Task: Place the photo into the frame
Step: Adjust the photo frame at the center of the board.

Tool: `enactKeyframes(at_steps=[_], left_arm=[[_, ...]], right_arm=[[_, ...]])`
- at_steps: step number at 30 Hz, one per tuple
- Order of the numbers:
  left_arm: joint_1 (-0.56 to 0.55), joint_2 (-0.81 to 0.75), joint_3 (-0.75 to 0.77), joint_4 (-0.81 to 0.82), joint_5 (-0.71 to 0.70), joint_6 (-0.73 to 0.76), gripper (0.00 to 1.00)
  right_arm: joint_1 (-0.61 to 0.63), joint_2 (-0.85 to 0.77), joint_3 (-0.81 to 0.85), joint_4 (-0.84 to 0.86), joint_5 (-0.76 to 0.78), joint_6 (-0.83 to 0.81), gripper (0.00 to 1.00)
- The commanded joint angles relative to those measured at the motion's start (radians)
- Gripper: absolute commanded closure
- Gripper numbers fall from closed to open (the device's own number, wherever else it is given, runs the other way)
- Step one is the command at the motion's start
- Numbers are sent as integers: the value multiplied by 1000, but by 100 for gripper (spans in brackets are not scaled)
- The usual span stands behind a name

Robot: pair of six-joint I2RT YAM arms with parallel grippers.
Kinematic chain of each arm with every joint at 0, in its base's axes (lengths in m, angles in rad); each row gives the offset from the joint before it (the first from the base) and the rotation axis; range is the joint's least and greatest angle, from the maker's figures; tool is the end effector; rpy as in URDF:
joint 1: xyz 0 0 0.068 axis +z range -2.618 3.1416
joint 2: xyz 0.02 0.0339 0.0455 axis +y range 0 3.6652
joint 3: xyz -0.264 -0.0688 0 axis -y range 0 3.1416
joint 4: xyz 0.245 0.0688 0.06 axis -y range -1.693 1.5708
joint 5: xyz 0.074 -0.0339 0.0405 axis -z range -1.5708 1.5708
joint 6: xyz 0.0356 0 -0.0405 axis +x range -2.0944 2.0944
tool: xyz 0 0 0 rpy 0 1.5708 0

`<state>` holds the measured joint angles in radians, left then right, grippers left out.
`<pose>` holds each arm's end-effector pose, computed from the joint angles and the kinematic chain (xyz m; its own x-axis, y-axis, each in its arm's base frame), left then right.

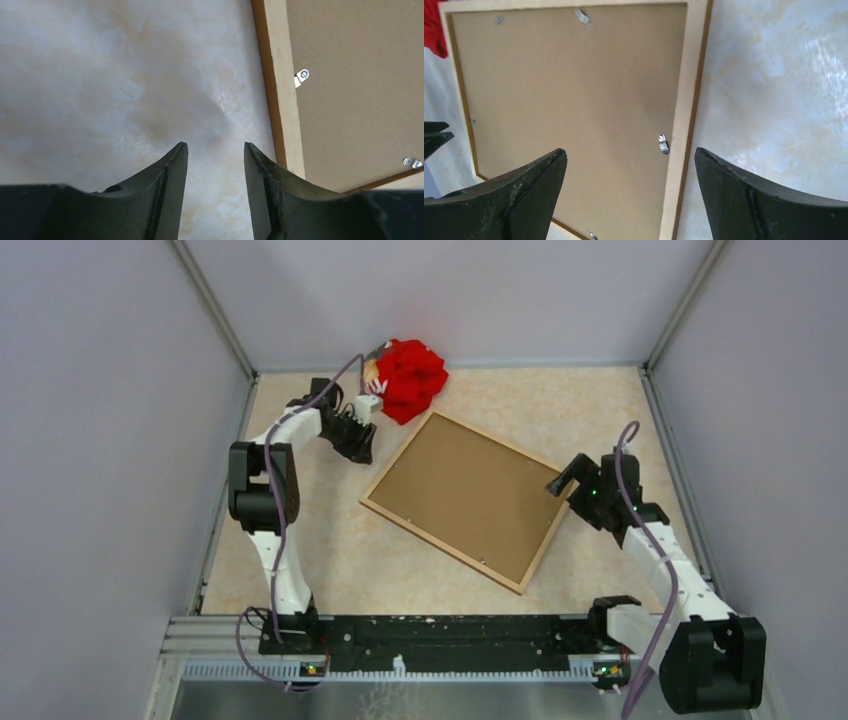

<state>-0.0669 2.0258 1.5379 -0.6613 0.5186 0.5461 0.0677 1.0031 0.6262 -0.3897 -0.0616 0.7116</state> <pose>0.4214 -0.0459 0.1931 -0.6427 0.4951 -0.5846 0.6954 0.6973 -0.1740 0.2062 0.0162 0.2257 -0.5971 0.6128 -0.5176 0.3673 0.7825 0.5027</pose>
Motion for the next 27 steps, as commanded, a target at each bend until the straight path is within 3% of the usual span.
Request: enactKeyframes(at_steps=[1, 12, 20, 27], left_arm=[[-10, 15, -50, 111, -29, -23, 49], [-147, -115, -304, 101, -17, 129, 51], [-311, -210, -401, -118, -1, 338, 50], [-470, -266, -440, -244, 46, 424, 49]], right_arm=[[-12, -15, -89, 40, -3, 66, 1], [-28, 178, -96, 248, -53, 73, 1], [-37, 513, 159, 306, -139, 10, 1], [-28, 771, 332, 341, -253, 1, 1]])
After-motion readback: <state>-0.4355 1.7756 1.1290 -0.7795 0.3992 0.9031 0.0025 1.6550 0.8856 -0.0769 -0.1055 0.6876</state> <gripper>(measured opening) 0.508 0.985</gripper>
